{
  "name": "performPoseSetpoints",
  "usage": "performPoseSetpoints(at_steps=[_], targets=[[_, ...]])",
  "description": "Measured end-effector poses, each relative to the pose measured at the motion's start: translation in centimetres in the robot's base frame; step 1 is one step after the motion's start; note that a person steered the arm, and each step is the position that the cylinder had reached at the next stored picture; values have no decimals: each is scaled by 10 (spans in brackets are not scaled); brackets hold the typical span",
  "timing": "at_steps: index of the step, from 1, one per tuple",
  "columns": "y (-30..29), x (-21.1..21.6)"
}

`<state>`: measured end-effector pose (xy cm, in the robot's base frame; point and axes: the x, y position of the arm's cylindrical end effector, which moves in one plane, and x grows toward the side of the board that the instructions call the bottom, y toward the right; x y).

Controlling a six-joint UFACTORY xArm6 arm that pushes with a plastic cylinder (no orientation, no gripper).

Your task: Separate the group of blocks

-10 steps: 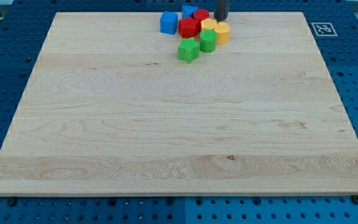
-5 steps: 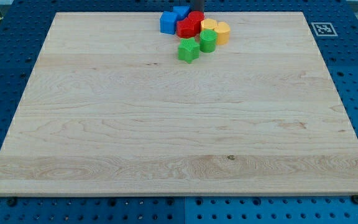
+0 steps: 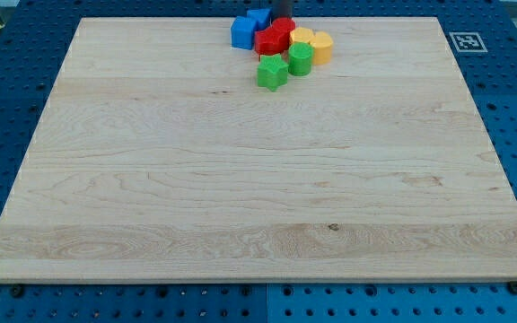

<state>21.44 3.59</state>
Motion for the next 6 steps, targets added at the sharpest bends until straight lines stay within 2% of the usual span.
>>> performPoseSetpoints(at_steps=[3,6], targets=[[22,67],[-3,71]])
